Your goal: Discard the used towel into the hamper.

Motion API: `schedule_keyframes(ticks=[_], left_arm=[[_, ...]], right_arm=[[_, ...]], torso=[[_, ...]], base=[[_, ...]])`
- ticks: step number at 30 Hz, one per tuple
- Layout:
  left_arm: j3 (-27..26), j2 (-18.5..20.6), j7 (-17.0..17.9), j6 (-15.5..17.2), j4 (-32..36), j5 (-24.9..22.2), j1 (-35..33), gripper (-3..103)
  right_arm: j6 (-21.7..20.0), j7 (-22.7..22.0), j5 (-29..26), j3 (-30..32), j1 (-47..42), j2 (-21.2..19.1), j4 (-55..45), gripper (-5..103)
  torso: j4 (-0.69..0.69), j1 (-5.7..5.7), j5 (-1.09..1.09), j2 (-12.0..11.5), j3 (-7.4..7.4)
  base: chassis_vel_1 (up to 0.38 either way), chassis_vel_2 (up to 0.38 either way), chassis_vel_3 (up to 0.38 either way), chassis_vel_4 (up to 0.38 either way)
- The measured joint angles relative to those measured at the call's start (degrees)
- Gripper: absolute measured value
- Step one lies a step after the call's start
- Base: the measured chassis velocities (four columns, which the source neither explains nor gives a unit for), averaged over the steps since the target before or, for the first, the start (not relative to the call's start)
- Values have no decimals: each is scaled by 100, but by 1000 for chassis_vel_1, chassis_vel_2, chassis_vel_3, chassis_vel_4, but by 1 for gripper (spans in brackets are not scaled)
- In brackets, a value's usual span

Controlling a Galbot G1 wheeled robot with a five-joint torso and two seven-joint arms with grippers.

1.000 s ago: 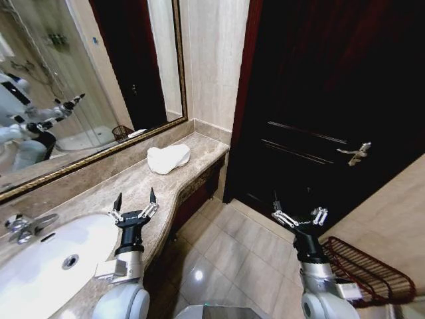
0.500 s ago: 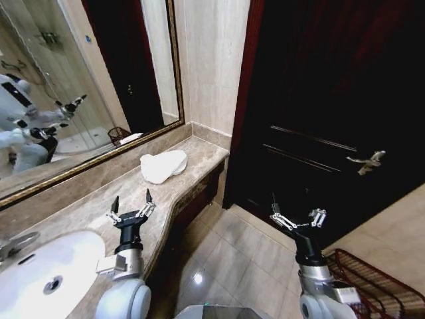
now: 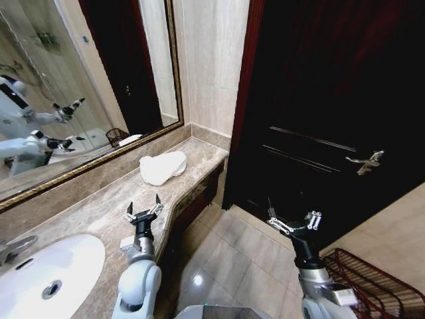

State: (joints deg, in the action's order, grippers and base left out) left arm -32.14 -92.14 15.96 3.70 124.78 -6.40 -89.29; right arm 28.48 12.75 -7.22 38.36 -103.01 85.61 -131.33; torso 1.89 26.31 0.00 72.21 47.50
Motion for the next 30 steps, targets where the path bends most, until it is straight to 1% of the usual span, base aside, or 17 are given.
schedule_keyframes(ticks=[2,4,7,8,10,13,14,16,18,20,21,22,23,26,27,29,30], left_arm=[[-204,55,-12,77,-74,-125,183,100],[-259,112,-13,117,-77,-177,223,100],[-502,604,-39,349,-86,-638,431,100],[-502,604,-39,349,-86,-638,431,100],[-596,1036,-45,631,-140,-1378,627,100],[-655,1251,-65,756,-196,-1642,732,100],[-713,1484,-130,946,-206,-1917,810,100],[-759,1789,-219,1180,-158,-2244,828,100],[-779,1893,-268,1244,-143,-2321,821,100],[-926,2396,-523,1488,-124,-2739,756,100],[-974,2563,-565,1557,-144,-2893,753,100],[-974,2563,-565,1557,-144,-2893,753,100],[-1016,2736,-581,1616,-185,-3040,765,100],[-1050,3427,-583,1788,-434,-3510,971,100],[-1050,3427,-583,1788,-434,-3510,971,100],[-897,3816,-535,1950,-618,-3874,1229,100],[-897,3816,-535,1950,-618,-3874,1229,100]], right_arm=[[64,6,39,7,-29,35,81,100],[82,9,51,7,-34,48,105,100],[157,27,127,-14,-33,117,247,100],[157,27,127,-14,-33,117,247,100],[178,35,177,-40,-20,135,294,100],[178,36,183,-39,-13,140,297,100],[178,35,180,-23,-7,141,312,100],[183,32,173,9,1,146,361,100],[191,31,171,15,3,150,378,100],[225,32,168,23,16,201,458,100],[239,35,168,19,21,226,480,100],[239,35,168,19,21,226,480,100],[250,41,168,13,28,250,502,100],[289,70,183,-28,74,340,618,100],[289,70,183,-28,74,340,618,100],[297,79,222,-52,120,388,694,100],[297,79,222,-52,120,388,694,100]], torso=[[0,1,-1,0,0],[0,1,-1,0,0],[1,1,1,0,0],[1,1,1,0,0],[-1,1,-1,0,0],[-1,1,-1,0,0],[-1,1,-3,0,0],[0,1,-2,0,0],[-1,2,-2,0,0],[1,1,-2,0,0],[1,1,-1,0,0],[1,1,-1,0,0],[1,1,-1,0,0],[0,1,-2,0,0],[0,1,-2,0,0],[-1,1,-3,0,0],[-1,1,-3,0,0]], base=[[0,0,0,0],[0,0,0,0],[0,0,0,0],[0,0,0,0],[0,0,0,0],[0,0,0,0],[0,0,0,0],[0,0,0,0],[0,0,0,0],[0,0,0,0],[0,0,0,0],[0,0,0,0],[0,0,0,0],[0,0,0,0],[0,0,0,0],[0,0,0,0],[0,0,0,0]])
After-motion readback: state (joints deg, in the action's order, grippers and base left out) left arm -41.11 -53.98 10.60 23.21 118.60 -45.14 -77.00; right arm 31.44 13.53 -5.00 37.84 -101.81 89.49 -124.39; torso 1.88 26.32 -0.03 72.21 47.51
